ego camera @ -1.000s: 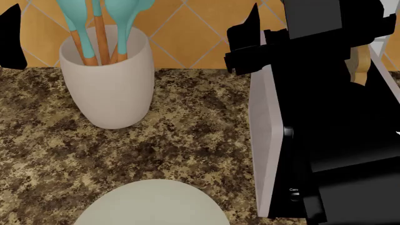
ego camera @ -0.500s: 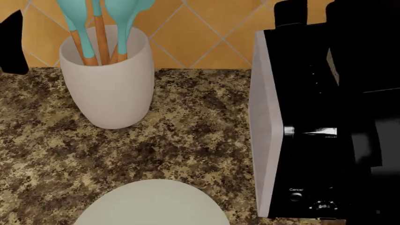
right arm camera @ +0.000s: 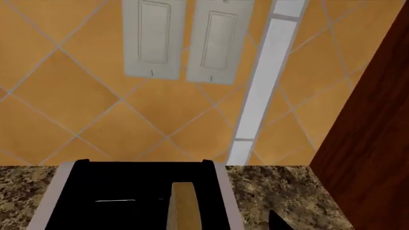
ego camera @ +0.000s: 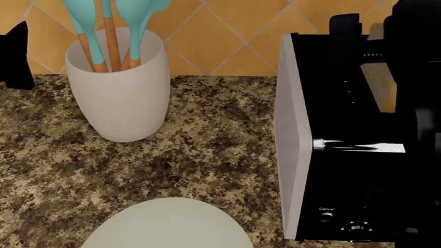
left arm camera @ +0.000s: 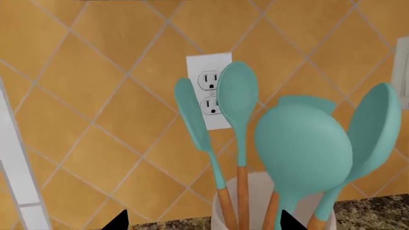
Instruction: Place the toasted item on a plate.
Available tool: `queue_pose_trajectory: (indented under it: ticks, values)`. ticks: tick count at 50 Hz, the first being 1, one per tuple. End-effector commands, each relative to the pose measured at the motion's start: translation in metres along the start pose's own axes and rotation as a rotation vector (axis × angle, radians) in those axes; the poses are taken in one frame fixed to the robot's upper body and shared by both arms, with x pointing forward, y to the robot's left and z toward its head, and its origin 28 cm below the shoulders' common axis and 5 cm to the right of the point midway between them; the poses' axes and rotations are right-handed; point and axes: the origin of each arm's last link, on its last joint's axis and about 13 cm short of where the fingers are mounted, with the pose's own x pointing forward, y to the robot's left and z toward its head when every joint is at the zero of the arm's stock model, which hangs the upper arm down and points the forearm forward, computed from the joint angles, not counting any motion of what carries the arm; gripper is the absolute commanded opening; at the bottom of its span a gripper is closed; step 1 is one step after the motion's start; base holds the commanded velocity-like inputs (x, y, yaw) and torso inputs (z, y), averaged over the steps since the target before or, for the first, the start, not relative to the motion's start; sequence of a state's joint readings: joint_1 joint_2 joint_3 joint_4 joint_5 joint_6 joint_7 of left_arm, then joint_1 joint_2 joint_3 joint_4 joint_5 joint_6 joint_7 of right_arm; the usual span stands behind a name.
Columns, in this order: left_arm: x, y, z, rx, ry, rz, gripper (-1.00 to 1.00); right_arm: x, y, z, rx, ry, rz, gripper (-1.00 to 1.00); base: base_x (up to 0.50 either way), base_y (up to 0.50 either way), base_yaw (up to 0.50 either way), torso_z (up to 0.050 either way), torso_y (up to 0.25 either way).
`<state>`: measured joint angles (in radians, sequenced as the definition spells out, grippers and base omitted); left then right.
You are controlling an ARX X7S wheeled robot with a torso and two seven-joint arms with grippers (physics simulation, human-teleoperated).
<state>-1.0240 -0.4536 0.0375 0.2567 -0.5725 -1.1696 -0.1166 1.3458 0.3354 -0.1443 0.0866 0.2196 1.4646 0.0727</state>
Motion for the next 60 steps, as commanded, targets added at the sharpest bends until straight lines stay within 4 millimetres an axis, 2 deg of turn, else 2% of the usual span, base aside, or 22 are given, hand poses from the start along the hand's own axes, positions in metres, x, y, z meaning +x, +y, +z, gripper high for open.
queue_pose_trajectory:
  ticks: [1, 22, 48, 49, 60]
  values:
    - [0.001, 0.000, -0.002, 0.000, 0.008, 0.001, 1.00, 0.011, 0.001, -0.009, 0.023, 0.047, 0.002, 1.00, 0.00, 0.00, 0.00, 0.000, 0.000]
    - [0.001, 0.000, -0.003, 0.004, 0.012, 0.000, 1.00, 0.024, 0.004, -0.026, 0.061, 0.084, 0.005, 1.00, 0.00, 0.00, 0.00, 0.000, 0.000]
    - [0.001, -0.004, -0.005, 0.006, 0.018, -0.005, 1.00, 0.025, 0.005, -0.038, 0.081, 0.122, 0.032, 1.00, 0.00, 0.00, 0.00, 0.000, 0.000]
    - [0.001, -0.004, -0.005, 0.006, 0.018, -0.005, 1.00, 0.025, 0.005, -0.039, 0.087, 0.127, 0.035, -1.00, 0.00, 0.00, 0.00, 0.000, 0.000]
    - [0.003, -0.004, -0.007, 0.002, 0.020, -0.008, 1.00, 0.024, 0.004, -0.040, 0.099, 0.135, 0.046, -1.00, 0.00, 0.00, 0.00, 0.000, 0.000]
